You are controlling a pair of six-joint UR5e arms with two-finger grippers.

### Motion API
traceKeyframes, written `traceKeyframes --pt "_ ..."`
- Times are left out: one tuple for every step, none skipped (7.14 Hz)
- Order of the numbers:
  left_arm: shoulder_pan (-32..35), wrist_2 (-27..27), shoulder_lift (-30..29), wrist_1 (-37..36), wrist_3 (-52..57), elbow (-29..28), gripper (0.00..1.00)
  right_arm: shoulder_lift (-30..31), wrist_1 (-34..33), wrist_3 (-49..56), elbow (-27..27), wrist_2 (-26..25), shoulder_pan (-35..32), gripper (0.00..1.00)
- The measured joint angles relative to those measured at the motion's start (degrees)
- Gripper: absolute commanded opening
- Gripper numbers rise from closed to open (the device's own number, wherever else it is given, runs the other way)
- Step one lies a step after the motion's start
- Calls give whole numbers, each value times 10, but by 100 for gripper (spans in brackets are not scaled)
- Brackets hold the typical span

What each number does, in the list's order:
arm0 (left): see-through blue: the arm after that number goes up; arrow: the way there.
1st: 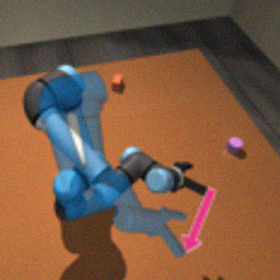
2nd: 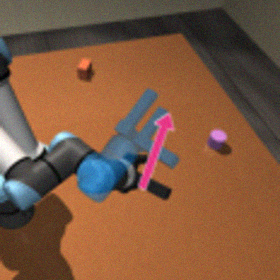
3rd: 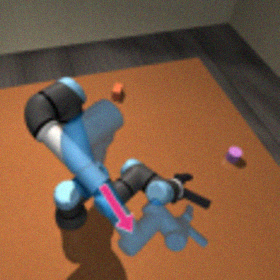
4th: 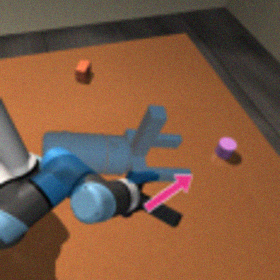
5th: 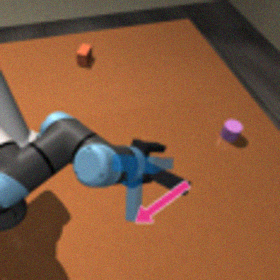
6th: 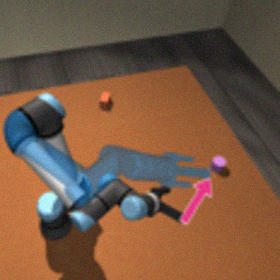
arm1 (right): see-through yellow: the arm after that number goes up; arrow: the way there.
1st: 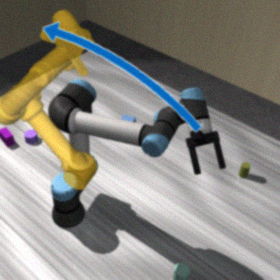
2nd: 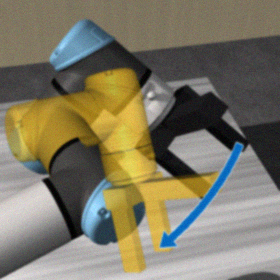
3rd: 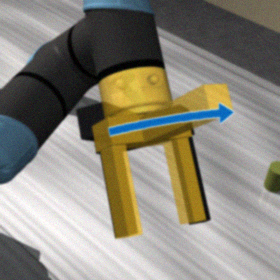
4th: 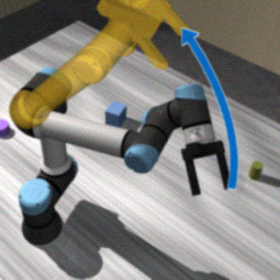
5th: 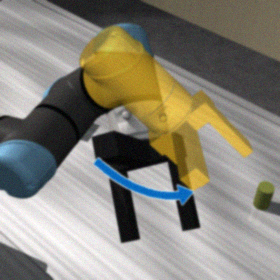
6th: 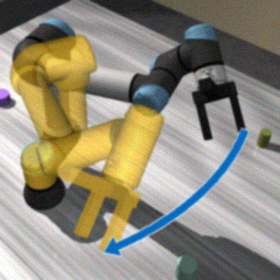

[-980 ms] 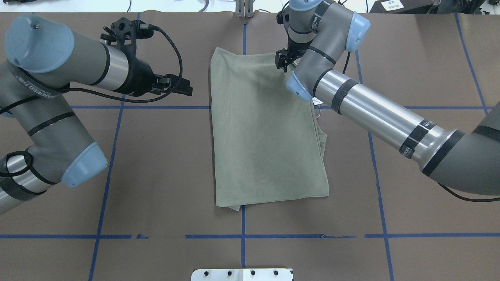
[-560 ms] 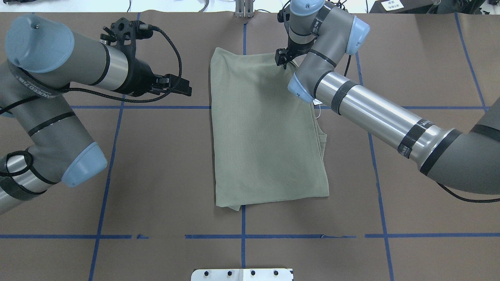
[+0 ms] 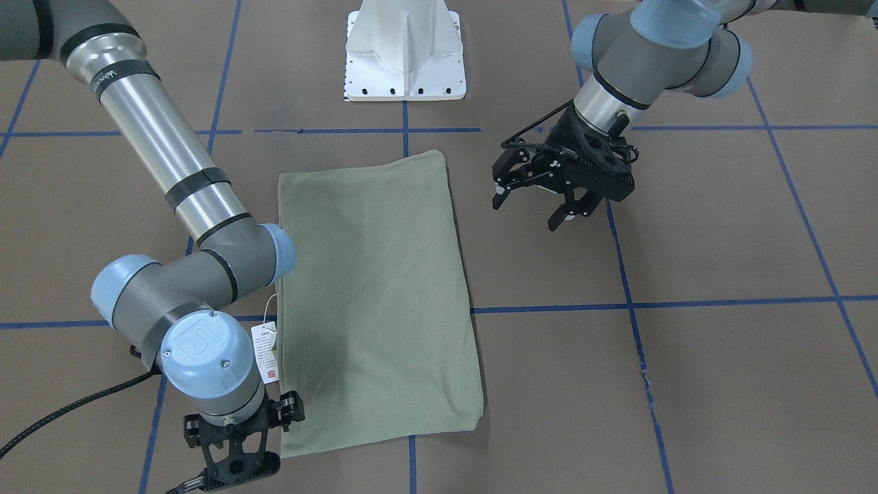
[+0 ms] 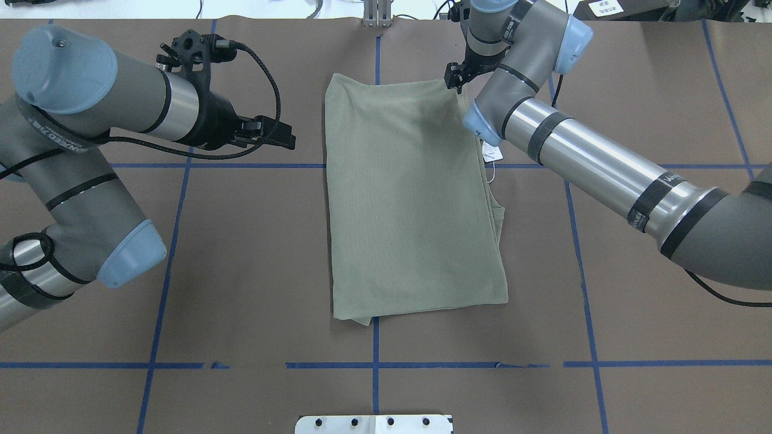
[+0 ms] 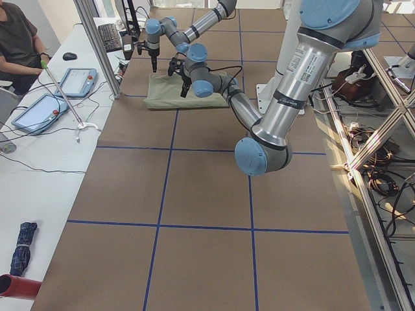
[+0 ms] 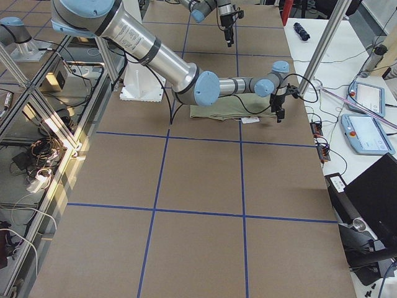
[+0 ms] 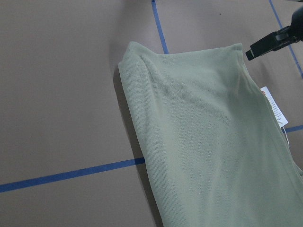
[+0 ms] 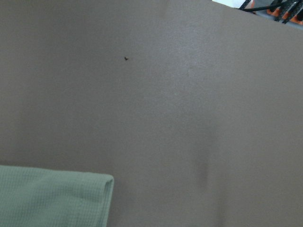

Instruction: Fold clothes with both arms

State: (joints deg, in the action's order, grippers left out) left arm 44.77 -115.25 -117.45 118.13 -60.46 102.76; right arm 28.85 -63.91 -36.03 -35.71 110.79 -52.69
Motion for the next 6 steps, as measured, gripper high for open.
traceKeyframes --pt "-1 -8 0 10 -6 -8 100 15 -10 -2 -33 15 -3 100" --pt "-5 -22 1 15 -28 -11 100 51 -44 -4 -109 41 -5 100" --pt "-15 -34 1 17 -71 -11 100 96 -105 -5 -211 65 -5 100" --pt "-39 -36 1 17 -133 -8 100 144 -167 -7 -319 91 -4 100" --pt "-75 -21 1 18 -205 -4 100 195 -202 -19 -413 117 -1 100" --pt "-121 14 1 18 -272 2 99 249 -216 -42 -495 133 4 100"
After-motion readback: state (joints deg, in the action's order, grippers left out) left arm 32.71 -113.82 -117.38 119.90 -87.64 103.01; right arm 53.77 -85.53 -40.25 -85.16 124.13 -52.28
